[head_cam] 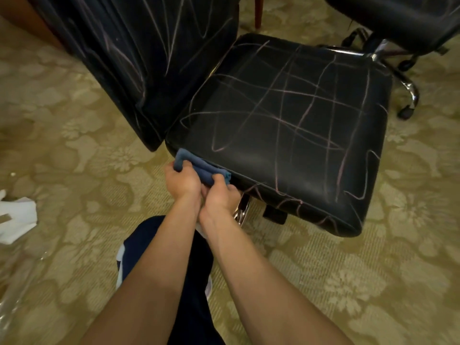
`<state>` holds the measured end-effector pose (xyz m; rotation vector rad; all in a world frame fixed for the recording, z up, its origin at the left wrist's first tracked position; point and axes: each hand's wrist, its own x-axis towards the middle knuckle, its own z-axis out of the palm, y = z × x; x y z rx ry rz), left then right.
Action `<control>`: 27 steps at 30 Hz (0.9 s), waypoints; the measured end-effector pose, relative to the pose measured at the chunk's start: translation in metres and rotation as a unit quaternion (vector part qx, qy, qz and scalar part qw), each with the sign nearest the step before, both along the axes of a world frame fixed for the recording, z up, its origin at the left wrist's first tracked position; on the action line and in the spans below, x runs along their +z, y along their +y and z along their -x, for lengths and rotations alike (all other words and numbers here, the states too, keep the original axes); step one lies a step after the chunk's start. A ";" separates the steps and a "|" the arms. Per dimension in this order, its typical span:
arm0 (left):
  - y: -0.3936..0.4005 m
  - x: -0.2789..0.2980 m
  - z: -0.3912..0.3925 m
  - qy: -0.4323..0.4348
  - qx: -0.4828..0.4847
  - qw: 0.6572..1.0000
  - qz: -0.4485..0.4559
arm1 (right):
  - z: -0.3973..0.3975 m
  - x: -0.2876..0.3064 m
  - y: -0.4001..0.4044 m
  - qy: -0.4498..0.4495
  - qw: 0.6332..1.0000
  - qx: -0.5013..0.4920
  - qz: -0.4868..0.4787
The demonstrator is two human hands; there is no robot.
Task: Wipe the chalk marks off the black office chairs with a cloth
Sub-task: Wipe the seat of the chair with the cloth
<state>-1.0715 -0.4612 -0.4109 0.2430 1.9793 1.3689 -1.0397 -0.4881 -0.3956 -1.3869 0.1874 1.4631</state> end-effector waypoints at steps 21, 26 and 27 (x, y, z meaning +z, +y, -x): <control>-0.007 -0.008 -0.006 -0.040 -0.116 0.992 -0.009 | -0.036 0.000 -0.017 0.056 0.996 -0.067 -0.006; 0.010 -0.009 0.014 -0.059 -0.027 0.998 -0.017 | -0.007 0.003 -0.005 0.071 0.995 -0.073 0.010; 0.008 -0.009 0.012 -0.062 -0.022 0.998 -0.016 | -0.007 0.003 -0.006 0.071 0.995 -0.074 0.007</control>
